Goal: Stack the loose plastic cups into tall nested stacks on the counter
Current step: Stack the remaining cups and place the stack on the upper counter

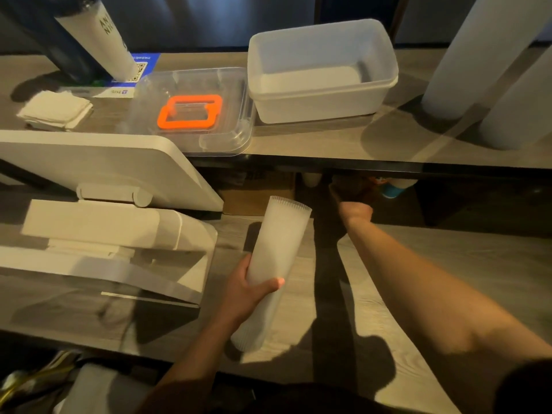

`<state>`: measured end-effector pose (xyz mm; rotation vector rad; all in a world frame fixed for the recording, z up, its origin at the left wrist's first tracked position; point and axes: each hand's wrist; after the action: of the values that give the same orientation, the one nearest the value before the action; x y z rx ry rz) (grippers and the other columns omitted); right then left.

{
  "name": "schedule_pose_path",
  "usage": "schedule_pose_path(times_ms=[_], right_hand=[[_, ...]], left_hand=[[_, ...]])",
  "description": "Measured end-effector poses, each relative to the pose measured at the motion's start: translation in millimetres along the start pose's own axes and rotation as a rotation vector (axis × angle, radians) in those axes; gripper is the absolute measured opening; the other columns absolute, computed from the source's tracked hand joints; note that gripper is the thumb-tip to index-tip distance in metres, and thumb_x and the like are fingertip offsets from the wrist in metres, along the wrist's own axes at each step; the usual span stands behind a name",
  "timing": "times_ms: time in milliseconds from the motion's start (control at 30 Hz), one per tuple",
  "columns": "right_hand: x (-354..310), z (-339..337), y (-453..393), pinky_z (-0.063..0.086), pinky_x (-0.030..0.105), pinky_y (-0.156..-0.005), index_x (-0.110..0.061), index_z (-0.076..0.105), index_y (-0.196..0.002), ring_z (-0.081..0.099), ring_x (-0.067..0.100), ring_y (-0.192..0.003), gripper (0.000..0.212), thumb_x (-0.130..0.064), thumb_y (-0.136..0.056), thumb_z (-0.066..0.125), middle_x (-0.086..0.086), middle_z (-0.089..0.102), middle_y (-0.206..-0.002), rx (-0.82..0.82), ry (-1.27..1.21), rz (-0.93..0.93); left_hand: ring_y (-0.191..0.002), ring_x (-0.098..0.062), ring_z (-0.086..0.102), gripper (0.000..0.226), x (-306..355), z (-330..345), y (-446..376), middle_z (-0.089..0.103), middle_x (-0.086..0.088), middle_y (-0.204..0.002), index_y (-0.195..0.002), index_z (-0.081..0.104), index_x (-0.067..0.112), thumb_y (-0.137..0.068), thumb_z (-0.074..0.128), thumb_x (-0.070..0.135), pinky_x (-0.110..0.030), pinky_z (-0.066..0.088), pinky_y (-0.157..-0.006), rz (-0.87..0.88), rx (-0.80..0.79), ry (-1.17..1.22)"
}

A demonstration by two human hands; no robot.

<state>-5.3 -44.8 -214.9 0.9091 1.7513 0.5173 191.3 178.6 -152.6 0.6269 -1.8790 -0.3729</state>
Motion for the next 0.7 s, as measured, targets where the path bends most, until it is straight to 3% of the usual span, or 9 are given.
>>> schedule_pose_path(times_ms=[200,400,467,567,700], right_hand=[[-6,4,-4,0.037,0.034,-0.108,-0.001,0.034,-0.149,0.045,0.032,-0.135,0.058,-0.028,-0.102,0.054,0.016,0.048,-0.145,-0.018,0.021,0.060],[-6,5,0,0.037,0.037,-0.110,-0.012,0.037,-0.150,0.042,0.031,-0.137,0.053,-0.030,-0.102,0.050,0.013,0.042,-0.151,-0.052,-0.006,0.051],[-2,5,0,0.040,0.035,-0.107,-0.008,0.042,-0.147,0.046,0.031,-0.135,0.050,-0.027,-0.102,0.051,0.014,0.046,-0.149,-0.019,-0.058,0.016],[5,2,9,0.043,0.038,-0.104,-0.004,0.047,-0.143,0.054,0.033,-0.126,0.062,-0.031,-0.091,0.068,0.013,0.055,-0.139,0.049,-0.117,-0.017],[25,-3,26,0.052,0.043,-0.096,-0.004,0.054,-0.130,0.061,0.031,-0.110,0.058,-0.038,-0.086,0.072,0.012,0.062,-0.123,0.045,0.011,-0.183]], left_hand=[[-0.108,-0.014,0.059,0.095,0,-5,-2,0.058,0.005,-0.125,-0.136,0.044,0.034,-0.052,0.074,0.066,-0.040,0.056,-0.087,-0.003,-0.007,0.019],[-0.108,-0.012,0.059,0.096,-2,-10,0,0.058,0.005,-0.125,-0.135,0.045,0.030,-0.050,0.071,0.067,-0.029,0.051,-0.077,0.024,-0.021,0.033],[-0.109,-0.013,0.059,0.097,-4,-12,0,0.058,0.004,-0.125,-0.136,0.046,0.029,-0.050,0.071,0.067,-0.030,0.052,-0.079,0.024,-0.011,0.038],[-0.108,-0.014,0.060,0.098,-6,-14,1,0.059,0.004,-0.124,-0.136,0.046,0.028,-0.050,0.071,0.067,-0.030,0.052,-0.079,0.028,0.008,0.049],[-0.106,-0.011,0.060,0.099,-7,-14,5,0.060,0.006,-0.123,-0.137,0.047,0.027,-0.050,0.071,0.067,-0.026,0.050,-0.075,0.050,0.018,0.064]])
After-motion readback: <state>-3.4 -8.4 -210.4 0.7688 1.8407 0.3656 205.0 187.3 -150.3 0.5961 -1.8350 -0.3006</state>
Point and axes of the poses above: each hand's wrist, its own y-axis away from the middle knuckle, its own z-axis out of the palm, x = y × z
